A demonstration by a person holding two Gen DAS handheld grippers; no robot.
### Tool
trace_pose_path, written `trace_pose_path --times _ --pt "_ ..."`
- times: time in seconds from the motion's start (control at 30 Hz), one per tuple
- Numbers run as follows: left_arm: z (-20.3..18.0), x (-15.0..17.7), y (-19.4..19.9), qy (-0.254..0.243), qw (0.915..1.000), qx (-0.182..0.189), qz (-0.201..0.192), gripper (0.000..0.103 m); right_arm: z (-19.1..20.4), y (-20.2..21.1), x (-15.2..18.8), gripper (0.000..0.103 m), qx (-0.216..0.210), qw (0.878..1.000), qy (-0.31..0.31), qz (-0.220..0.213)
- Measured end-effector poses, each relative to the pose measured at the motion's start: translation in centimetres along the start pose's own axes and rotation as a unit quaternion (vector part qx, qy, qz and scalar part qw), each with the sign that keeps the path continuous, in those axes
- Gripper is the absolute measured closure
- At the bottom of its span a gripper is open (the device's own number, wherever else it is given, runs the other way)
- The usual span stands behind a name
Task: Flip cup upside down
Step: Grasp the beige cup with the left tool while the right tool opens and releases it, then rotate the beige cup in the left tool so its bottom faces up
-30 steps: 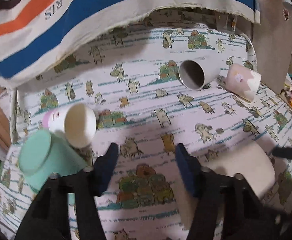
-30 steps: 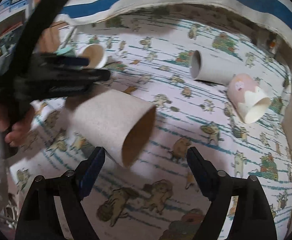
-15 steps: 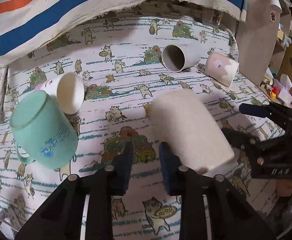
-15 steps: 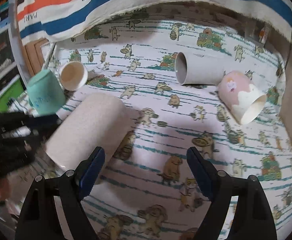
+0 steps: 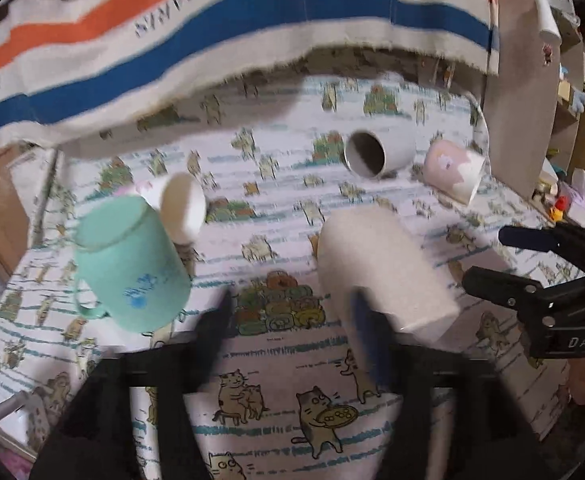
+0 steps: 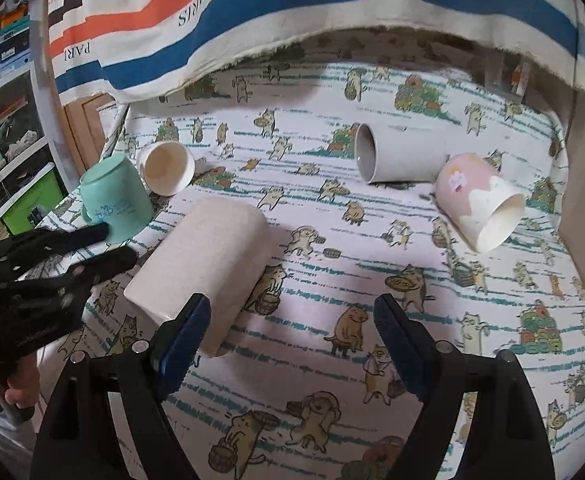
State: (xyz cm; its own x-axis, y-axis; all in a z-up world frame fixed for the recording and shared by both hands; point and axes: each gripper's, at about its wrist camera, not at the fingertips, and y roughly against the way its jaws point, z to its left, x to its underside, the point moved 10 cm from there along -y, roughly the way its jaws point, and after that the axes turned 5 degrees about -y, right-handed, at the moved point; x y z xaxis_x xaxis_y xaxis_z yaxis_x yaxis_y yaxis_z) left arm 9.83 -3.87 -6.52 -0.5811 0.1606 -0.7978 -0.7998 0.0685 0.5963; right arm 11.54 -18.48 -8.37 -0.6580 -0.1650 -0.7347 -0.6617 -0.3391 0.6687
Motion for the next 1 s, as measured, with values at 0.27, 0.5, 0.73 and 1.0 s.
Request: trace_pose_path --times 0.27,0.5,0.73,1.0 --pt "-2.7 -1.1 1.1 -0.001 0.9996 0.012 -0.025 0.004 -2.5 3.0 -0.8 0.018 0.025 0.997 -0.021 -0.063" --pt "-5.6 0.4 -2.0 0.010 0.9993 0.033 0.017 0.004 -4.6 3.8 -0.7 0.018 0.008 0.995 -0.046 -0.091" --pt "-5.9 1.5 -3.6 0.016 0.9991 0.009 0.038 0.004 -4.2 4.8 -0.2 0.018 0.031 0.990 -0.015 -0.136" --pt "-6.0 1.6 -3.8 0.011 0.9991 0.004 0.042 0.014 -4.4 4.7 0.0 0.018 0.029 0.990 -0.025 -0.136"
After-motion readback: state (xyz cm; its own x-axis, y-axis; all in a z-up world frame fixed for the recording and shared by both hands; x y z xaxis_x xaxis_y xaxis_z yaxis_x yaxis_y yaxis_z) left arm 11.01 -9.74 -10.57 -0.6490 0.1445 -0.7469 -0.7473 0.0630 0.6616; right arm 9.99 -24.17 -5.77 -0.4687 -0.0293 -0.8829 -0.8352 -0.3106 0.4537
